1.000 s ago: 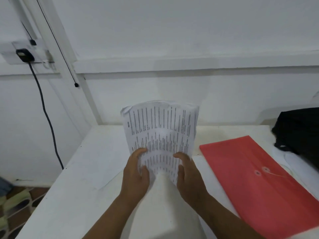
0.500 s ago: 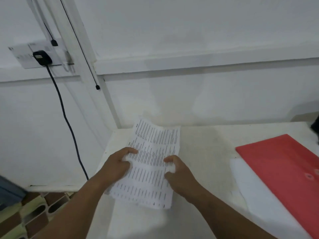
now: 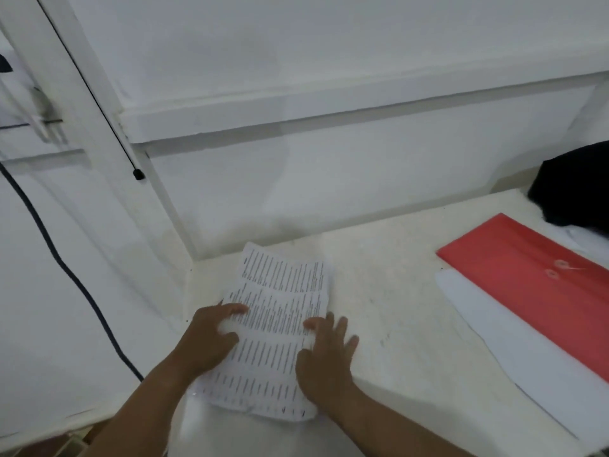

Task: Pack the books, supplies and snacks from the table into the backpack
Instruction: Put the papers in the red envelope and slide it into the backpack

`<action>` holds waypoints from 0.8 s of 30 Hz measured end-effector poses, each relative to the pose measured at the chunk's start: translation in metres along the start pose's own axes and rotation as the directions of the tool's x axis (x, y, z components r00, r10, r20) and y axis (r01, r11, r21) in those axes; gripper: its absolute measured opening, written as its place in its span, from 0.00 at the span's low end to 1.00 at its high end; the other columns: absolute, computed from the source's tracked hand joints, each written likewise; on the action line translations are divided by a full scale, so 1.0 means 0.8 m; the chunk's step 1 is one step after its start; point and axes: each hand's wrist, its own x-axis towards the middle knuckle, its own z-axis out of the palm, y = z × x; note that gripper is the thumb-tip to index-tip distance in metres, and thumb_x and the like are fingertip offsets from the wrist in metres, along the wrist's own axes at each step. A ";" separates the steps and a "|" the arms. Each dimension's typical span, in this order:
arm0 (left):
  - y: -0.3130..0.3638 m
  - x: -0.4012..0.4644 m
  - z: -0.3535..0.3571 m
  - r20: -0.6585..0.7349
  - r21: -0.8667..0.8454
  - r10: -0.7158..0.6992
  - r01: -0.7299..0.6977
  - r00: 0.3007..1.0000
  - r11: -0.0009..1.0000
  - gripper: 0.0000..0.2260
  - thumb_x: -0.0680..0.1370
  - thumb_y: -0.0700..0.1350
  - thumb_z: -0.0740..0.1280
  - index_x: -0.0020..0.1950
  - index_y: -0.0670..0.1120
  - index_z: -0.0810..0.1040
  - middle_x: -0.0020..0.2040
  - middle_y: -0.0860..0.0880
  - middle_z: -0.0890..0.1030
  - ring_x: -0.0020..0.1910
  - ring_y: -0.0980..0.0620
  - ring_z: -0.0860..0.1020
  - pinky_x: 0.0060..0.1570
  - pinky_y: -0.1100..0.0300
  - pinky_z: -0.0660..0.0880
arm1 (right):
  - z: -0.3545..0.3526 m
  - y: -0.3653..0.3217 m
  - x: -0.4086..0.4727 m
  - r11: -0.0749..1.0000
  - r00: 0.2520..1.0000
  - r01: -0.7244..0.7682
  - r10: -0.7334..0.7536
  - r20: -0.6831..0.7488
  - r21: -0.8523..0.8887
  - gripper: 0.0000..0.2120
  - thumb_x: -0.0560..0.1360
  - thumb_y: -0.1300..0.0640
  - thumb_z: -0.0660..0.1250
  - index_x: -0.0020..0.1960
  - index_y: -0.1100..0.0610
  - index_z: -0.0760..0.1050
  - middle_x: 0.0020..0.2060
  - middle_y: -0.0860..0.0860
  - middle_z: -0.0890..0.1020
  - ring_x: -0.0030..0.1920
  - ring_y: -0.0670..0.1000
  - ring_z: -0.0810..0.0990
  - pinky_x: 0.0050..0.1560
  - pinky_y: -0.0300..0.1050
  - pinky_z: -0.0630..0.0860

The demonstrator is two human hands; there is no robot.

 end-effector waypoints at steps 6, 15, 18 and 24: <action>-0.005 0.000 0.001 -0.035 -0.073 0.072 -0.074 0.997 0.995 0.21 0.73 0.36 0.69 0.61 0.57 0.78 0.70 0.54 0.72 0.66 0.50 0.74 0.66 0.51 0.73 | -0.020 -0.006 -0.007 0.949 0.996 0.028 0.000 -0.088 0.313 0.22 0.78 0.68 0.57 0.53 0.39 0.68 0.61 0.45 0.76 0.58 0.43 0.76 0.53 0.43 0.79; 0.017 -0.002 0.008 0.219 -0.587 -0.035 0.160 0.975 0.794 0.18 0.71 0.32 0.73 0.57 0.49 0.83 0.60 0.45 0.81 0.49 0.40 0.85 0.44 0.46 0.83 | -0.083 0.023 -0.014 0.667 0.959 -0.256 0.264 0.100 0.700 0.17 0.75 0.71 0.61 0.56 0.54 0.78 0.52 0.55 0.84 0.49 0.58 0.85 0.44 0.51 0.84; 0.027 -0.006 0.018 0.243 -0.610 -0.039 0.184 0.969 0.771 0.20 0.73 0.29 0.71 0.58 0.50 0.82 0.60 0.43 0.80 0.49 0.39 0.85 0.46 0.43 0.83 | -0.094 0.037 -0.019 0.732 0.967 -0.239 0.237 0.091 0.638 0.17 0.75 0.70 0.61 0.56 0.52 0.78 0.52 0.53 0.84 0.49 0.56 0.85 0.46 0.51 0.84; 0.040 -0.021 0.045 0.314 -0.719 0.031 0.216 0.949 0.661 0.25 0.73 0.29 0.70 0.65 0.52 0.77 0.65 0.42 0.77 0.52 0.35 0.83 0.46 0.41 0.82 | -0.100 0.054 -0.035 0.896 0.996 -0.058 0.081 -0.035 0.440 0.18 0.77 0.67 0.60 0.57 0.45 0.72 0.52 0.37 0.79 0.40 0.36 0.81 0.38 0.33 0.79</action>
